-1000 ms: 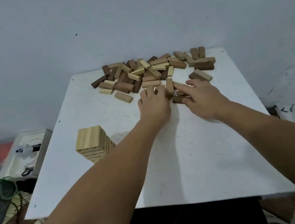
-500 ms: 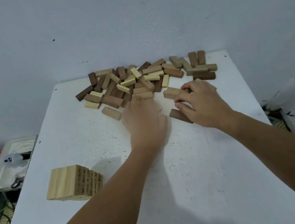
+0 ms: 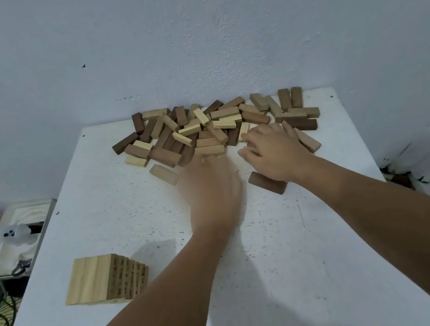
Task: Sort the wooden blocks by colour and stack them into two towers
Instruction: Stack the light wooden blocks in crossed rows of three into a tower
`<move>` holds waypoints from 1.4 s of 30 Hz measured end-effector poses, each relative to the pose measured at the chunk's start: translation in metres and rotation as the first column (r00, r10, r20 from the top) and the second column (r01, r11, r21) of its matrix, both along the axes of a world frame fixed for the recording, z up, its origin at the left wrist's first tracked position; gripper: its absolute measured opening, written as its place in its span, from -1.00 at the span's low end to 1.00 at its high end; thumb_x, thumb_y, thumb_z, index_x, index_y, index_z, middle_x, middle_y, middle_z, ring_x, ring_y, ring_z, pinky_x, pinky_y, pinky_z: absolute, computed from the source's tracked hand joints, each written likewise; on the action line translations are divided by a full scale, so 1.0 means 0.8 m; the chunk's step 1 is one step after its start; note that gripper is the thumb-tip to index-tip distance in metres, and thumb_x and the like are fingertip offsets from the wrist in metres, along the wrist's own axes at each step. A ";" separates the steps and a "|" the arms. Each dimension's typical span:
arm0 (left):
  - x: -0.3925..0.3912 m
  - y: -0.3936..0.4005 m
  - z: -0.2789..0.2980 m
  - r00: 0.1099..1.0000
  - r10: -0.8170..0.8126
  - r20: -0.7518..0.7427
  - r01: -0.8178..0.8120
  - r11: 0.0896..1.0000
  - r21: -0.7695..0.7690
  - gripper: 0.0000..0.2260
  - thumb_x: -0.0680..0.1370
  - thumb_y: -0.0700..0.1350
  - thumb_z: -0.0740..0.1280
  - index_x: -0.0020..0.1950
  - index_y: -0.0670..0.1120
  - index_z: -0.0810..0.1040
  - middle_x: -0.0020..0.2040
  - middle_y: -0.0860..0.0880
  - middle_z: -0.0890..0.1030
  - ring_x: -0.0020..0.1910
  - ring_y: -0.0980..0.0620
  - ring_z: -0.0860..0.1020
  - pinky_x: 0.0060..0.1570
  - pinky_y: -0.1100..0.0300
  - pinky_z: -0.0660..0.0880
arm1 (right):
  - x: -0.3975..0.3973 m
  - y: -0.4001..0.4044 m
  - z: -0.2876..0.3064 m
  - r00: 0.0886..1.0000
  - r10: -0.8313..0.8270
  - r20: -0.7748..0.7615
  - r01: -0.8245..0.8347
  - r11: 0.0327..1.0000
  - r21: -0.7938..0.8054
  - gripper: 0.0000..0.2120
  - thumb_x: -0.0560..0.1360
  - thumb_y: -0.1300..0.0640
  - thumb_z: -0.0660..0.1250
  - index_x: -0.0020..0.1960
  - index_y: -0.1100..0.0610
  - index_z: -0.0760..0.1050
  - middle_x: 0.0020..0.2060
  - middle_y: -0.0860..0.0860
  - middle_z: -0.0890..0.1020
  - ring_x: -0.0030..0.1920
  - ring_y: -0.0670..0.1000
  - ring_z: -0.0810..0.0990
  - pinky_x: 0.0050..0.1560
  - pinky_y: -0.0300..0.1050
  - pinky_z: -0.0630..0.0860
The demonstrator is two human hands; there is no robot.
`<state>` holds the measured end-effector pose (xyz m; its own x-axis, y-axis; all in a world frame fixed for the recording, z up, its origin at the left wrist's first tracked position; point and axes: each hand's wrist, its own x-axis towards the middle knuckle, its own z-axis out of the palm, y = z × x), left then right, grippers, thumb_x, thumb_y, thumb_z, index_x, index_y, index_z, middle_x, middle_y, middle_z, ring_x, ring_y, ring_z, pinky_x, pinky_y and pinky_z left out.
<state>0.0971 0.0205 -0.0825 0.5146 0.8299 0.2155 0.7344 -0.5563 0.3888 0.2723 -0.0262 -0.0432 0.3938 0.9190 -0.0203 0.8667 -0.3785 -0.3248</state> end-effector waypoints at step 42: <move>-0.001 0.001 -0.010 0.981 -0.188 0.052 0.173 0.963 0.209 -0.76 0.65 0.04 0.29 0.28 0.16 0.64 0.28 0.15 0.60 0.38 -0.02 0.41 0.50 -0.20 0.08 | 0.007 0.056 0.008 0.968 -0.049 0.246 0.008 0.986 0.164 -0.87 0.63 -0.06 0.28 0.04 -0.07 0.58 -0.02 -0.12 0.60 0.08 -0.01 0.57 0.47 0.21 0.21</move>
